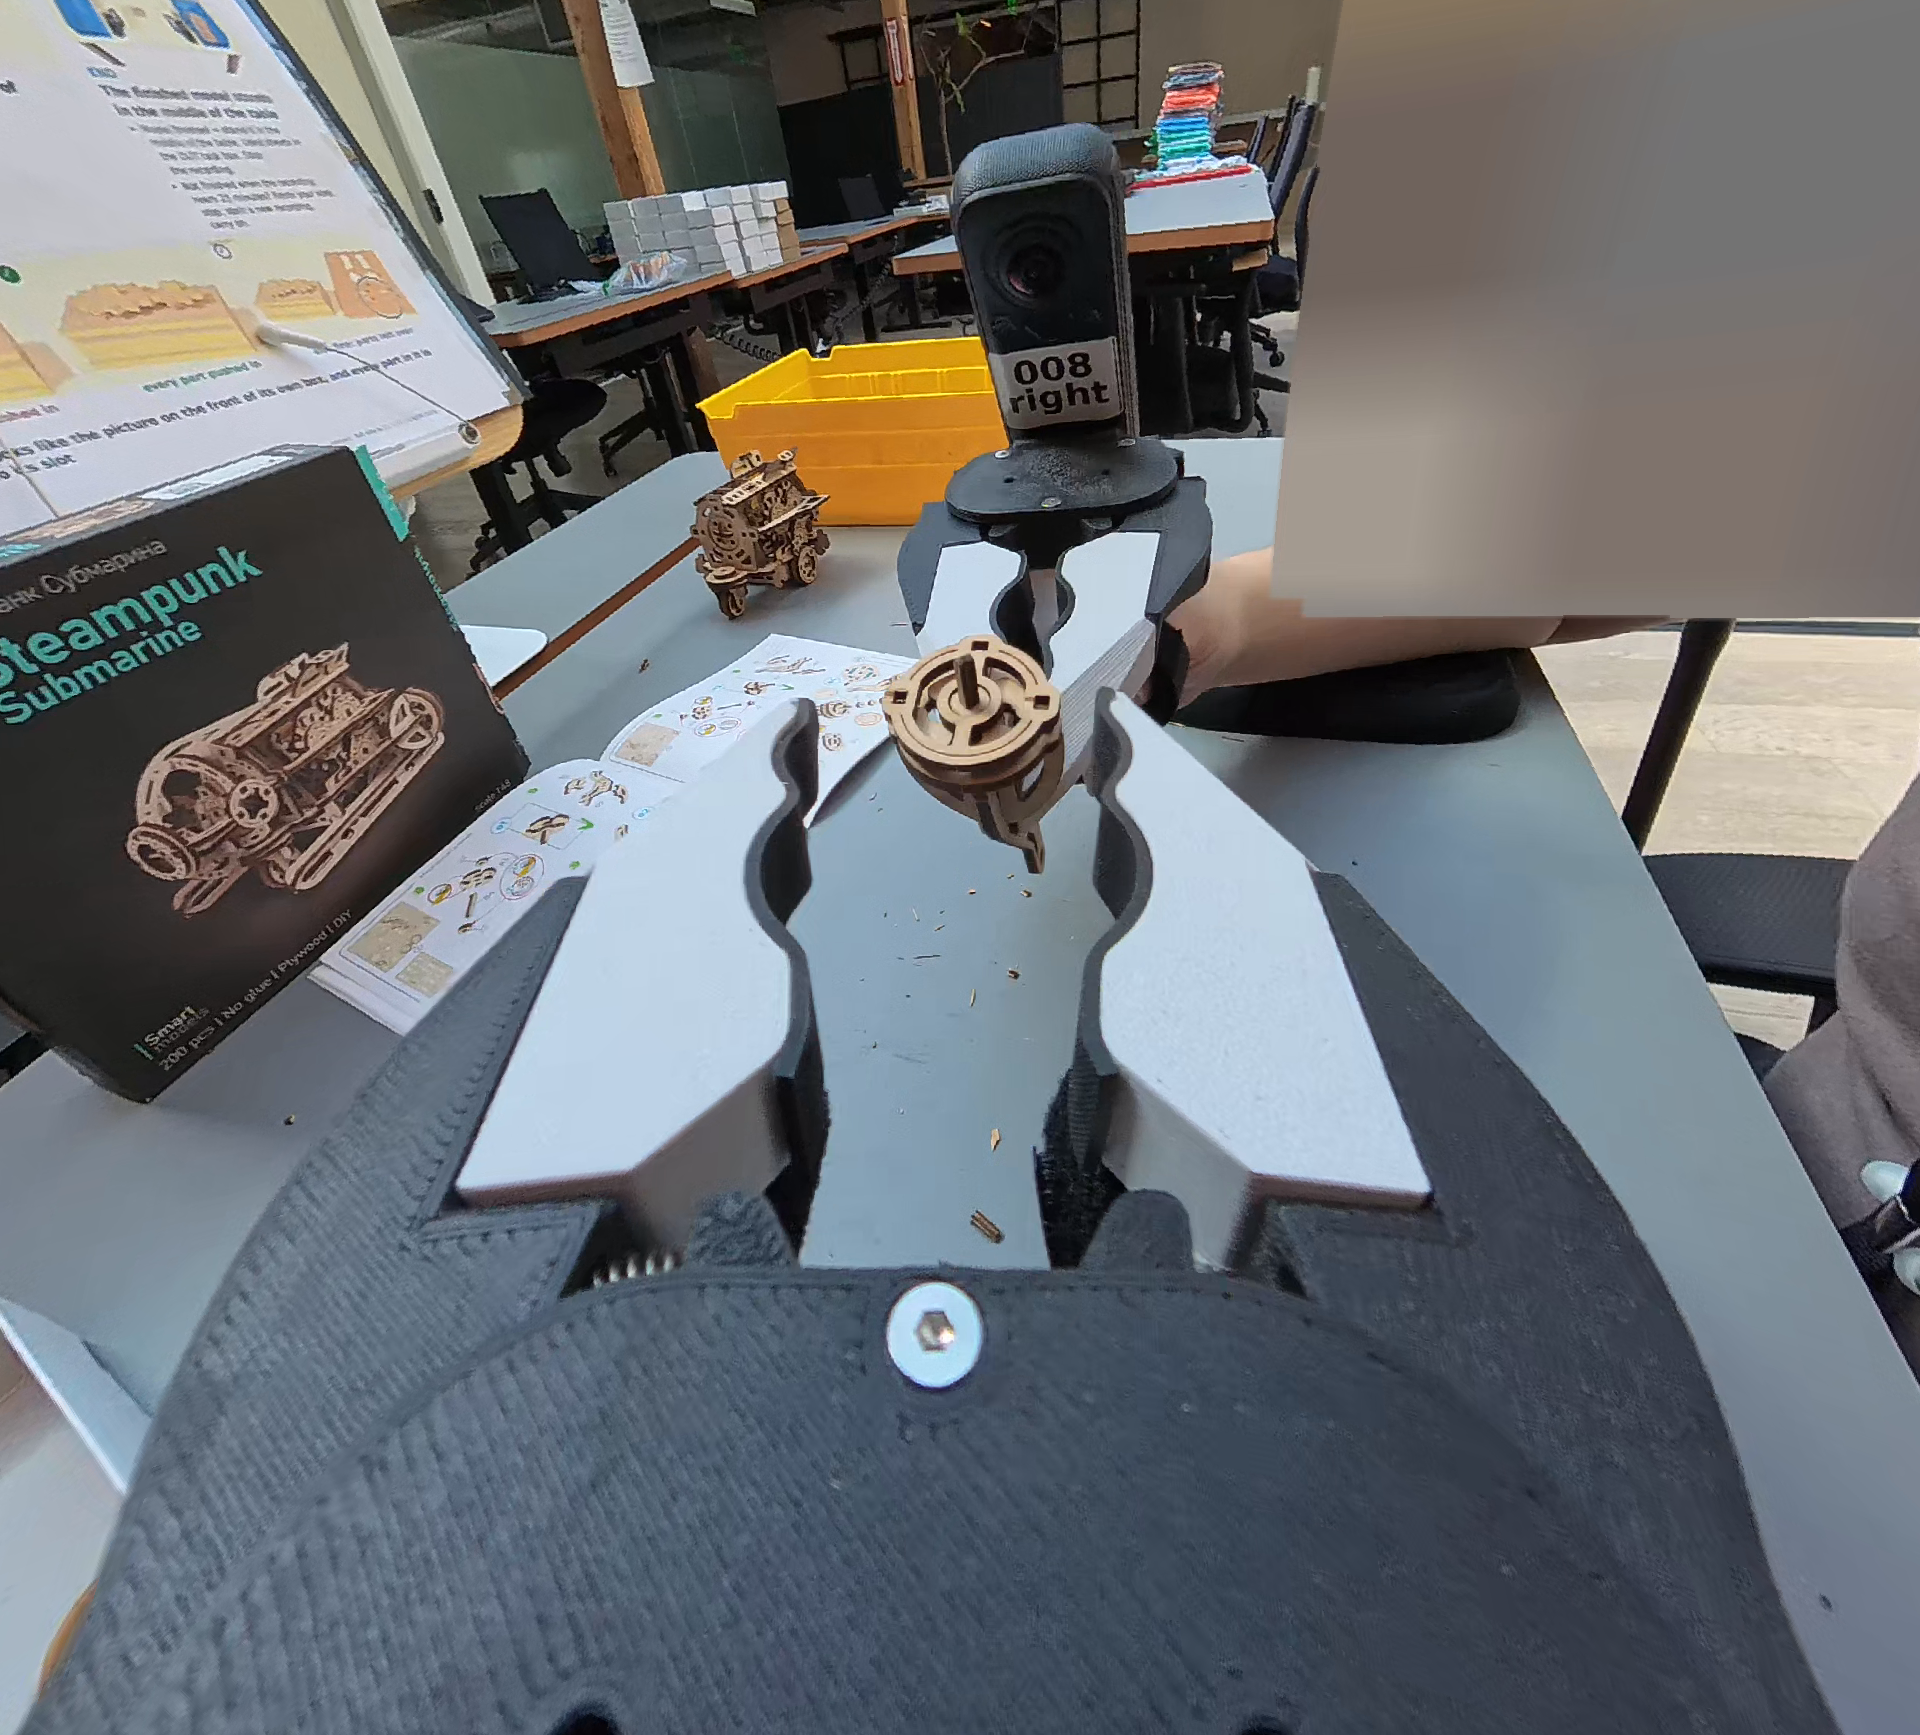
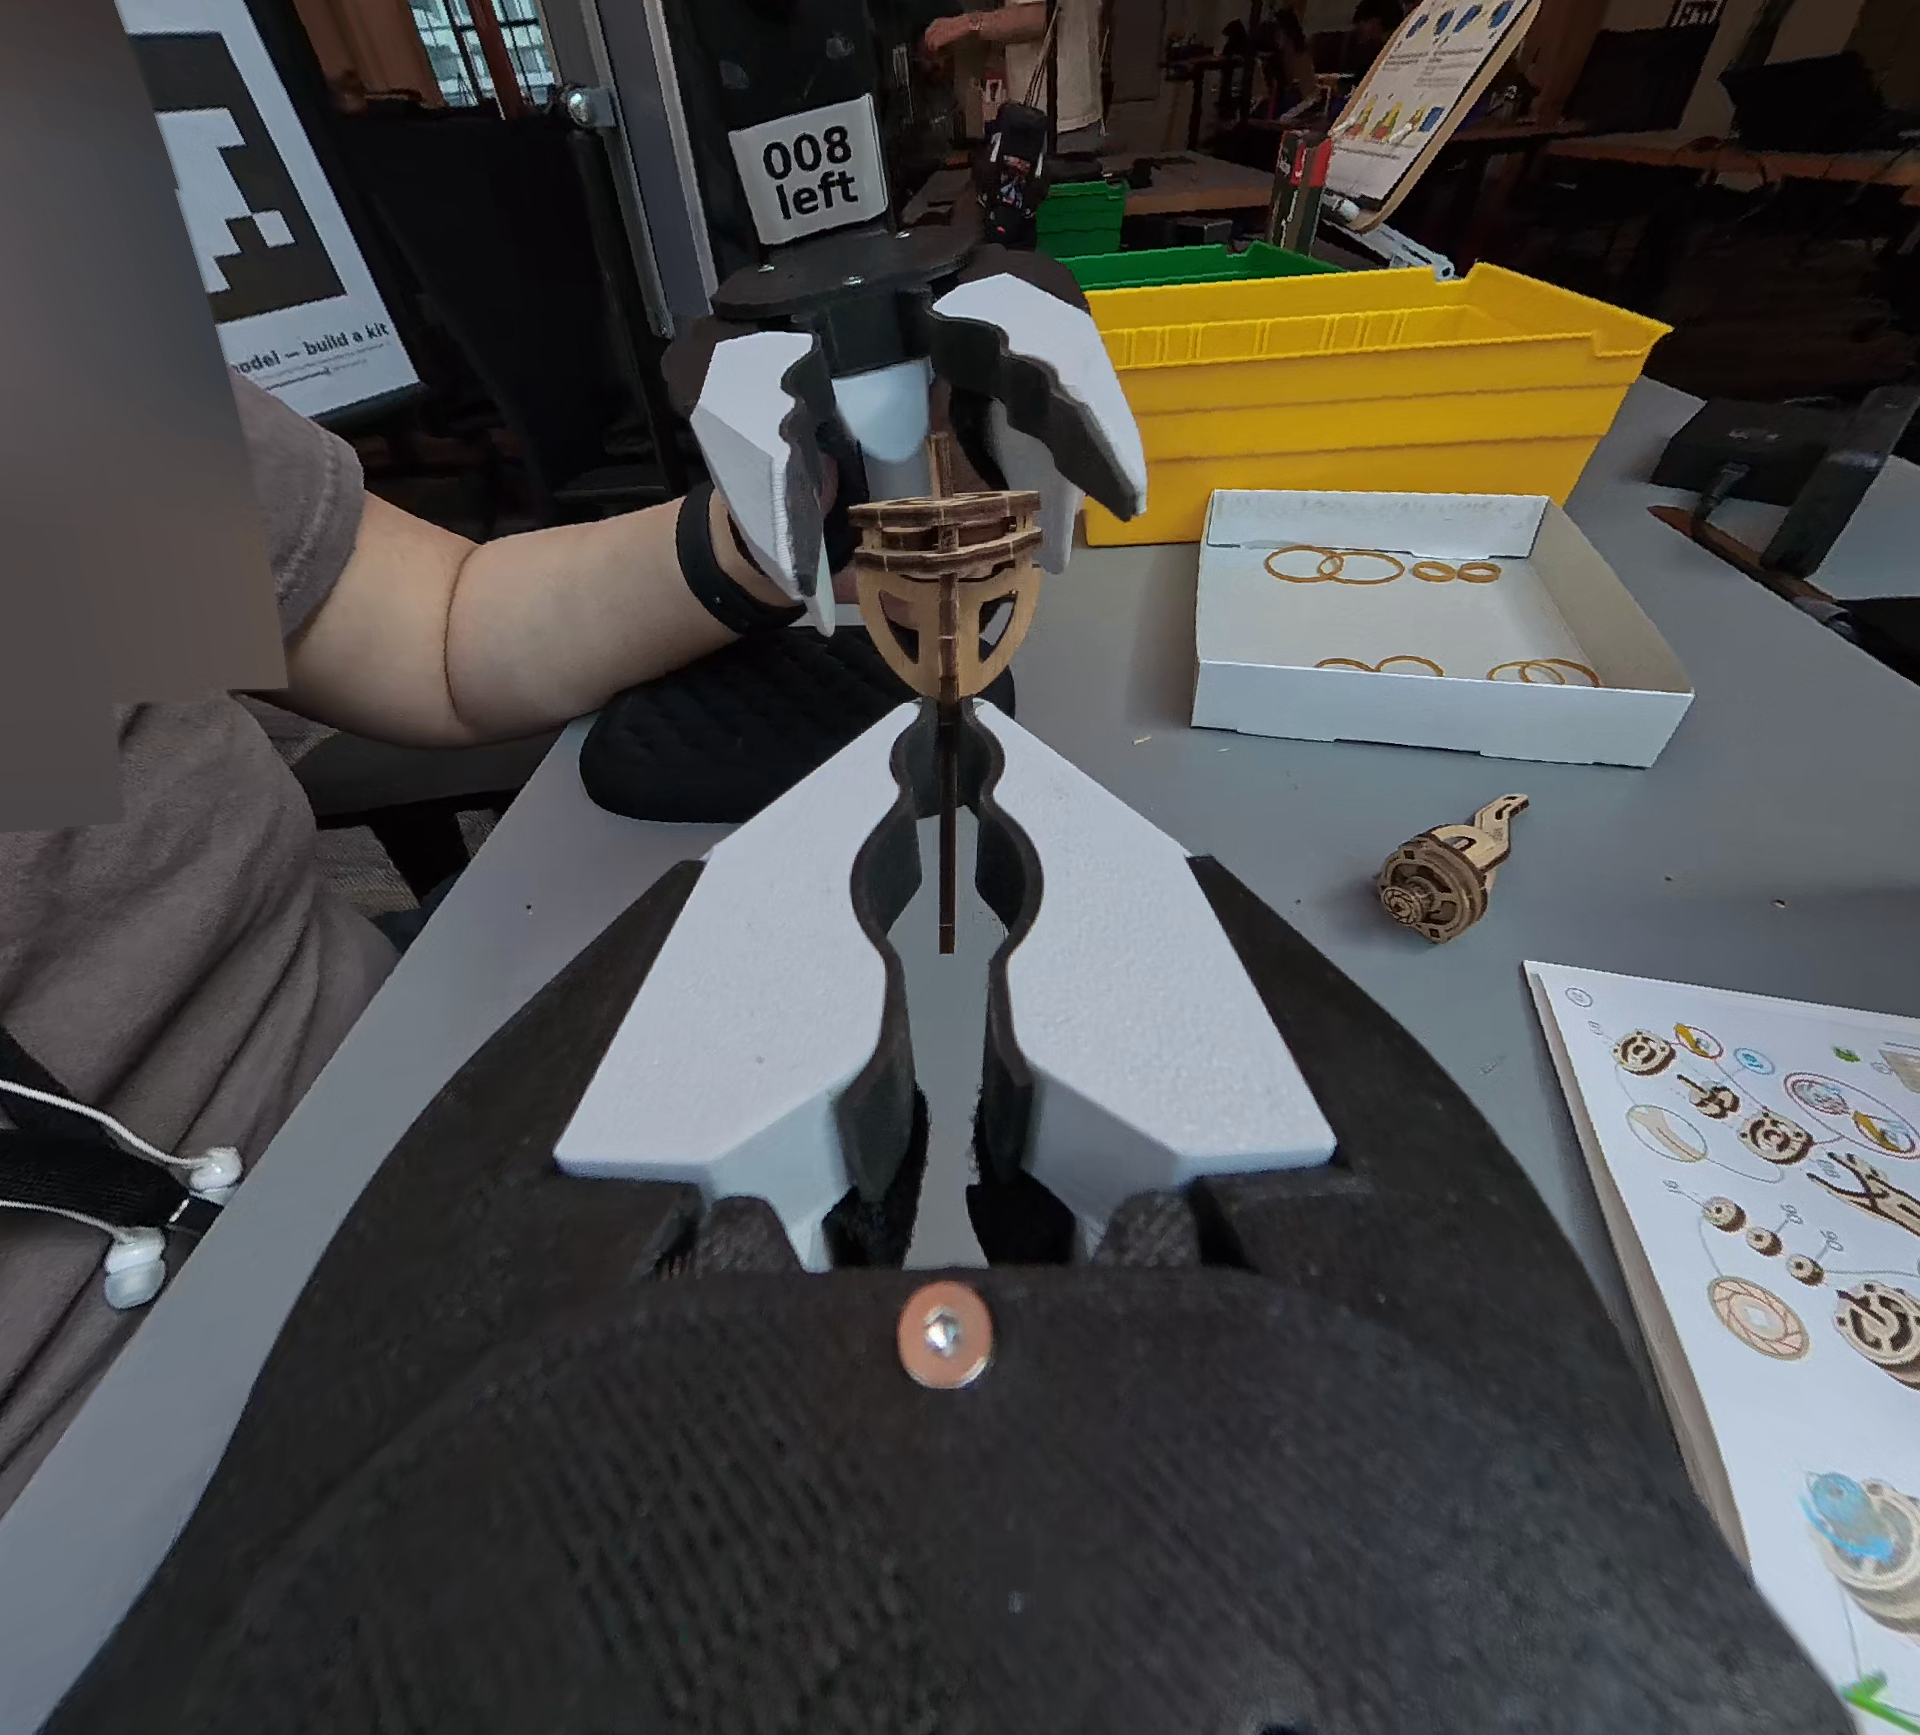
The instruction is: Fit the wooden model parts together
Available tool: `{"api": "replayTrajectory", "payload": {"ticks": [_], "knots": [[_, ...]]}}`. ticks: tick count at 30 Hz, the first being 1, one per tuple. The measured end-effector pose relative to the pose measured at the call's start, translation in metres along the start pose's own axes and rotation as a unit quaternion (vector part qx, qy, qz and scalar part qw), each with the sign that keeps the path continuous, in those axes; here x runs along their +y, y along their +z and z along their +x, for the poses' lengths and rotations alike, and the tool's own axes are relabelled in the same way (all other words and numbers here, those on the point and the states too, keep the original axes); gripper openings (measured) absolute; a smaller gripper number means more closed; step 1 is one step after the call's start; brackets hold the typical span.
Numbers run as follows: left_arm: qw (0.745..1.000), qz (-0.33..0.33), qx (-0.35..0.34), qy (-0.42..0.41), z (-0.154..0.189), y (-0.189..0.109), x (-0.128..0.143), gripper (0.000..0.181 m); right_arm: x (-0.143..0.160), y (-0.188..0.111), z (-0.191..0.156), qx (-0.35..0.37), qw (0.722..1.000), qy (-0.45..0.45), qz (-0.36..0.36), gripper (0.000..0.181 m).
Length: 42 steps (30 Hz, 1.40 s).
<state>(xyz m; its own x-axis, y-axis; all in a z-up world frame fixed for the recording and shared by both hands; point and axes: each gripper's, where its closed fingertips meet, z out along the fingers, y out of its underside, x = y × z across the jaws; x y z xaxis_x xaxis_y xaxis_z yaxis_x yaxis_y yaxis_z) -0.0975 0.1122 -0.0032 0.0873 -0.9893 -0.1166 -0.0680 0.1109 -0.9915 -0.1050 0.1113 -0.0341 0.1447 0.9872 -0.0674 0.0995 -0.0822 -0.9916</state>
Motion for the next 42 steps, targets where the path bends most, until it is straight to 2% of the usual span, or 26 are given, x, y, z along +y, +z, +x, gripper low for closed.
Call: {"api": "replayTrajectory", "payload": {"ticks": [4,9,14,21,28,42], "knots": [[0.997,0.001,-0.052,0.050,-0.011,-0.005,-0.004,0.057,-0.005,-0.002,0.006,-0.013,0.993,0.114,0.018,0.001],[0.982,-0.017,-0.120,0.145,-0.019,-0.009,-0.005,0.047,-0.002,-0.002,0.015,-0.025,0.969,0.246,0.026,0.000],[0.970,-0.055,-0.128,0.199,-0.015,-0.003,0.007,0.039,0.015,0.003,0.017,-0.031,0.944,0.329,-0.011,0.001],[0.966,-0.117,-0.101,0.208,-0.010,0.004,0.033,0.034,0.029,0.007,0.009,-0.046,0.936,0.344,-0.060,0.001],[0.974,-0.123,-0.070,0.175,-0.007,0.007,0.042,0.030,0.032,0.006,0.006,-0.066,0.929,0.357,-0.070,0.000],[0.976,-0.127,-0.048,0.171,-0.002,0.007,0.047,0.026,0.039,0.006,0.002,-0.069,0.928,0.353,-0.094,0.001]]}}
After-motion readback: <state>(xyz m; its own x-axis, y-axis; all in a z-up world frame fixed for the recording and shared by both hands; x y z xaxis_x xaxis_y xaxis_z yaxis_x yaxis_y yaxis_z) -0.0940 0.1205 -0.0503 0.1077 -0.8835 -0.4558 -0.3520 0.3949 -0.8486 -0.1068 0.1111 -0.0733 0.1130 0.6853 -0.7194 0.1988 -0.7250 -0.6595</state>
